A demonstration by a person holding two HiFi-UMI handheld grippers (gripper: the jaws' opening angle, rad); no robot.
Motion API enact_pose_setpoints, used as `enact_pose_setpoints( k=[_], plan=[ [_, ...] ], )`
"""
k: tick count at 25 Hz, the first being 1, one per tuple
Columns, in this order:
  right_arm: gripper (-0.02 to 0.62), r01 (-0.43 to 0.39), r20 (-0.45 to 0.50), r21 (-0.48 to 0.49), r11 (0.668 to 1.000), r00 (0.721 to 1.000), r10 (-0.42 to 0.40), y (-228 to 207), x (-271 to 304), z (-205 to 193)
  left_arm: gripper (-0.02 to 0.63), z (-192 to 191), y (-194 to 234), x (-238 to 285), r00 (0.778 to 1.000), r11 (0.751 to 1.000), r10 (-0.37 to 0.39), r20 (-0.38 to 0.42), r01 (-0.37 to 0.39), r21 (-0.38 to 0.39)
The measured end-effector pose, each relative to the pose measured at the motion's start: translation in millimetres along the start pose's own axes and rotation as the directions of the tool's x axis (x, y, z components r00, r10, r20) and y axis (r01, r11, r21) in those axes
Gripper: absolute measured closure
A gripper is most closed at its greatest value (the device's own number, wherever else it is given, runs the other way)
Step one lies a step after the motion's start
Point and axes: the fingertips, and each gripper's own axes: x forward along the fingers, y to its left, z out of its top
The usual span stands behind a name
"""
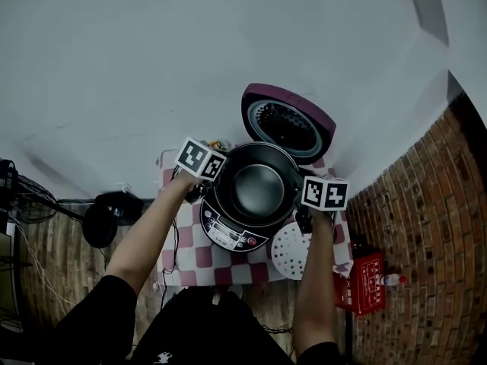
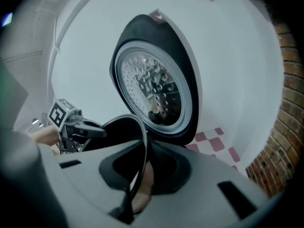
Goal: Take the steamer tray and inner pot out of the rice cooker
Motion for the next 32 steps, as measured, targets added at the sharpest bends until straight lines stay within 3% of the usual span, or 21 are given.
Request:
enact_pose_setpoints(
  k=[16, 26, 32],
  plan=[
    [0.558, -0.010, 0.173, -0.134, 0.991, 0.984, 0.033, 60.3, -49.1, 67.7, 0.574, 50.9, -17.6, -93.4, 0.977, 0.995, 0.069, 0.202, -0.080, 0.051],
    [0.558, -0.029, 0.205, -0.195, 0.980, 0.976, 0.070, 144.1, -22.6, 93.8, 0.574, 44.1, 35.4, -168.7, 0.956, 0.991, 0.104, 0.273, -0.123, 0.052],
    [0.558, -0.013, 0.213, -0.183, 0.983, 0.976, 0.052, 188.8, 2.8, 95.0, 0.575, 32.0, 74.6, -199.6, 0.956, 0.990, 0.096, 0.275, -0.122, 0.078]
  ],
)
